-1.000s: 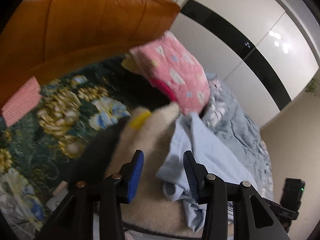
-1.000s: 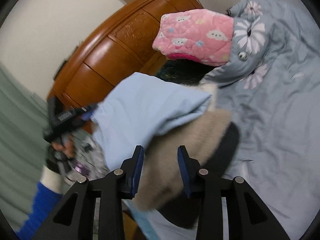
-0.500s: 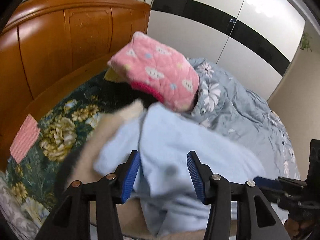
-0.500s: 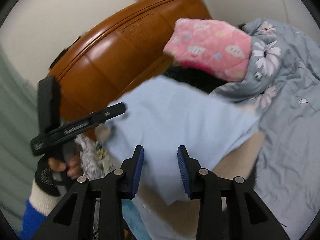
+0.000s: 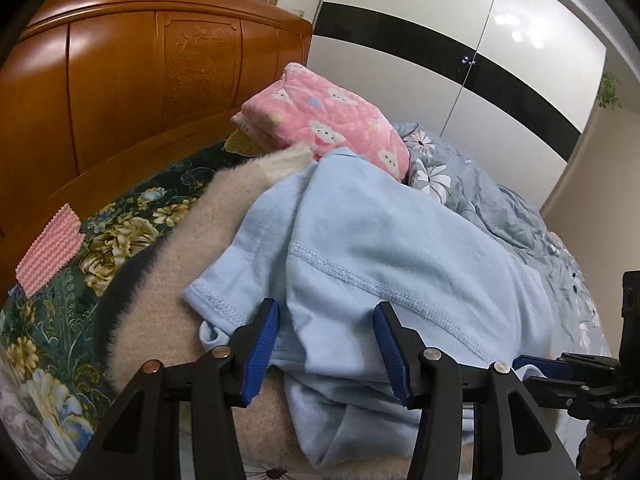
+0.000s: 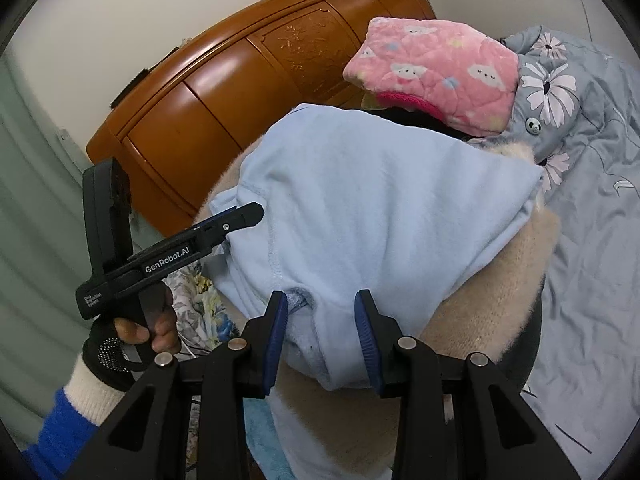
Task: Fold clothes
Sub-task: 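Place the folded shirt on the beige cushion and open both grippers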
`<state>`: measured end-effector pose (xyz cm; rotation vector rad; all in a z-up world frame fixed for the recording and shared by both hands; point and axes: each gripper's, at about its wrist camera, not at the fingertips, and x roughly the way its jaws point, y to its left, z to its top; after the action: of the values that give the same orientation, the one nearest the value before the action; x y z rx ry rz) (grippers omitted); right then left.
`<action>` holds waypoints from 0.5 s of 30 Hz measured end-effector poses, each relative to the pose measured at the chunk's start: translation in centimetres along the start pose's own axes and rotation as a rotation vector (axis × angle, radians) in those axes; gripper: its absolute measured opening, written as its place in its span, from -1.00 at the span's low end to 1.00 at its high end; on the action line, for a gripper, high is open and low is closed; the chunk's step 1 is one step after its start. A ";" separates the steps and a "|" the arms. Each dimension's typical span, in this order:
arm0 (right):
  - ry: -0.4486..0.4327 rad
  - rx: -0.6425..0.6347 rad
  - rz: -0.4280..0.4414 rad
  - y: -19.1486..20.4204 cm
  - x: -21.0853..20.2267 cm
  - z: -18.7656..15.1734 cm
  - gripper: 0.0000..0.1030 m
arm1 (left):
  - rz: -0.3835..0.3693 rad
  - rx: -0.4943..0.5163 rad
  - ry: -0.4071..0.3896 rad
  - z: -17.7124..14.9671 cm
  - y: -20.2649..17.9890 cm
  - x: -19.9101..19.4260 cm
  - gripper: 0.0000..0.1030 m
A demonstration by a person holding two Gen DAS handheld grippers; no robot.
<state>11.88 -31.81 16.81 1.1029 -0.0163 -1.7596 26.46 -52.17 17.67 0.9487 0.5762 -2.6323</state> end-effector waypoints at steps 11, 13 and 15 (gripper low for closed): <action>-0.033 0.013 -0.029 1.3 -2.9 0.1 -0.30 | 0.013 -0.043 -0.015 0.8 -1.6 -2.7 0.18; -0.040 0.004 -0.028 1.6 -3.5 -0.2 -0.30 | 0.018 -0.054 -0.027 0.5 -1.8 -3.5 0.19; -0.045 -0.011 -0.031 2.0 -4.2 -0.6 -0.30 | 0.005 -0.065 -0.036 0.1 -2.1 -4.3 0.24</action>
<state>14.05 -29.40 20.20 1.0602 -0.0170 -1.8104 28.79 -49.82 21.09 0.8808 0.6459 -2.6041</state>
